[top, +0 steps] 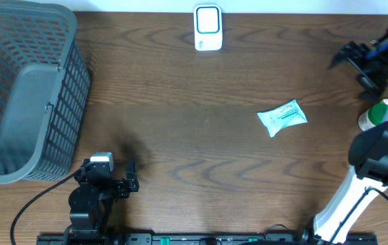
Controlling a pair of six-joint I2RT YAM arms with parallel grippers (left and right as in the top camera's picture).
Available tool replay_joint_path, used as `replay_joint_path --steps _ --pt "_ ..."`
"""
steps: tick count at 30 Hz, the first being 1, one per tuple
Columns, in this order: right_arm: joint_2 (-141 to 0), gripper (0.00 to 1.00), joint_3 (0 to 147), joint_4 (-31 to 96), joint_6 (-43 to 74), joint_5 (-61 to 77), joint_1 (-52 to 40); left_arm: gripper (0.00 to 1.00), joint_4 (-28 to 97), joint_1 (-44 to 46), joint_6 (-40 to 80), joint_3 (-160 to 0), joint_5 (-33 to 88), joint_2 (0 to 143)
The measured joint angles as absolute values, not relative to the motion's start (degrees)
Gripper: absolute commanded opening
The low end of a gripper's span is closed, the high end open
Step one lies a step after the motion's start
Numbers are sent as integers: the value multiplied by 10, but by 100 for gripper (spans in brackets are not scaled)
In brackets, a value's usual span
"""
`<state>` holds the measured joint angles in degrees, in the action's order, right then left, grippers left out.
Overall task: Scan the item barcode
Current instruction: 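Reach the right gripper to the light-green wipes pack and grasp it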
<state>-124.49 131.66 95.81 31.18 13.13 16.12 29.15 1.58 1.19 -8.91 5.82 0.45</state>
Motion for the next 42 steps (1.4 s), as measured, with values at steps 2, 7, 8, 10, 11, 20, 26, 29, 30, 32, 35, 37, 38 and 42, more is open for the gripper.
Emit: replay_joint_path --steps 2,7,8,10,11,20,26,29,30,32,35,37,38,42 --pt "-1245 99 1310 952 326 141 138 98 291 16 12 -89 58 4" --pt "-1245 99 1276 928 347 142 71 98 291 16 12 -89 58 4" --pt "-1245 99 1264 920 353 142 59 98 291 16 12 -89 58 4" --pt "-1245 99 1223 890 375 140 26 98 291 16 12 -89 58 4" --pt "-1245 99 1206 876 391 138 14 98 291 16 12 -89 58 4" --pt "-1245 86 1028 811 624 88 -42 98 291 16 12 -89 58 4" --pt "-1245 84 1013 740 687 63 -27 98 291 16 12 -89 58 4" --pt "-1245 83 1013 712 699 55 -25 98 291 16 12 -89 58 4" --pt "-1245 82 1013 705 701 55 -25 98 291 16 12 -89 58 4" --pt "-1245 82 1013 695 703 53 -25 98 291 16 12 -89 58 4" --pt "-1246 80 1013 694 708 51 -27 98 291 16 12 -89 58 4" --pt "-1252 79 1013 698 715 48 -29 98 291 16 12 -89 58 4" --pt "-1256 78 1013 701 719 47 -30 98 291 16 12 -89 58 4" --pt "-1289 77 1013 701 731 42 -32 98 291 16 12 -89 58 4"
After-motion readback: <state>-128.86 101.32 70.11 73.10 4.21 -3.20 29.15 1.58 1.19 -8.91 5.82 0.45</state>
